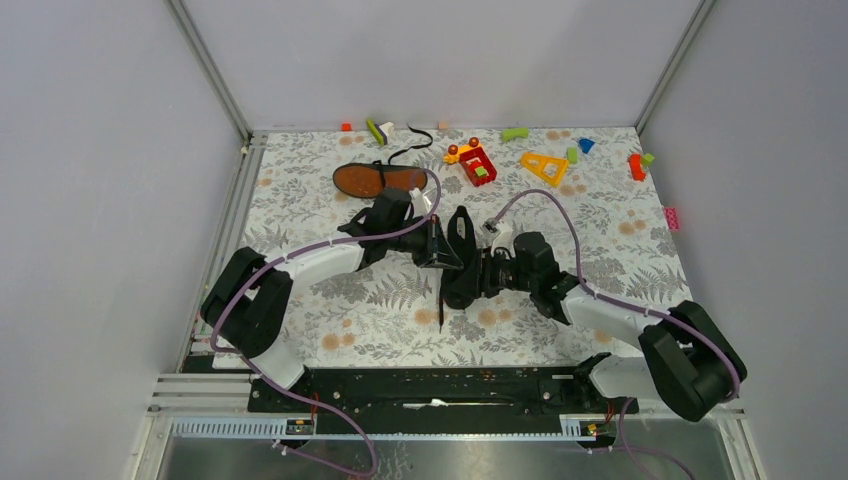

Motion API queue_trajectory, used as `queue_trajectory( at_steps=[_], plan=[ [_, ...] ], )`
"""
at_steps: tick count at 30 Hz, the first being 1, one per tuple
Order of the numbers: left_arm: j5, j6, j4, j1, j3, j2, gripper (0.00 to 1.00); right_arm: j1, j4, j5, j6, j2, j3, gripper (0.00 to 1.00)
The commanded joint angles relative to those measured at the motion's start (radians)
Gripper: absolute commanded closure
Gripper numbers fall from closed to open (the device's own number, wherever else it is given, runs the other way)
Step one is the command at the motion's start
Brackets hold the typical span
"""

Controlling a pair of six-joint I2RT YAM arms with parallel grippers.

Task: Tie the shoes

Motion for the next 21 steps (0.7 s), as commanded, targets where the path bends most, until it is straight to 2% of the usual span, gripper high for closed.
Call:
queue_trajectory(
  at_steps=[1, 3, 5, 9, 15, 21],
  plan=[
    [0.048, -0.018, 0.07, 0.004, -0.007, -0.024, 1.0, 0.003, 0.118, -0.014, 0.019, 0.042, 0.027, 0.8],
    [0.034, -0.015, 0.058, 0.017, -0.012, -0.03, 1.0, 0.004, 0.102, 0.026, 0.03, 0.021, 0.019, 1.0],
    [-0.001, 0.003, 0.023, 0.031, -0.019, -0.042, 0.95, 0.002, 0.039, 0.107, 0.029, -0.028, 0.011, 1.0],
    [-0.073, 0.062, -0.084, 0.057, -0.021, -0.066, 0.89, -0.008, -0.203, 0.31, -0.001, -0.136, 0.043, 1.0],
    [-0.131, 0.117, -0.158, 0.064, -0.017, -0.076, 0.92, -0.092, -0.418, 0.437, 0.01, -0.23, 0.101, 1.0],
    [-0.224, 0.158, -0.232, 0.065, -0.014, -0.109, 0.99, -0.185, -0.596, 0.542, -0.011, -0.232, 0.207, 1.0]
  ],
)
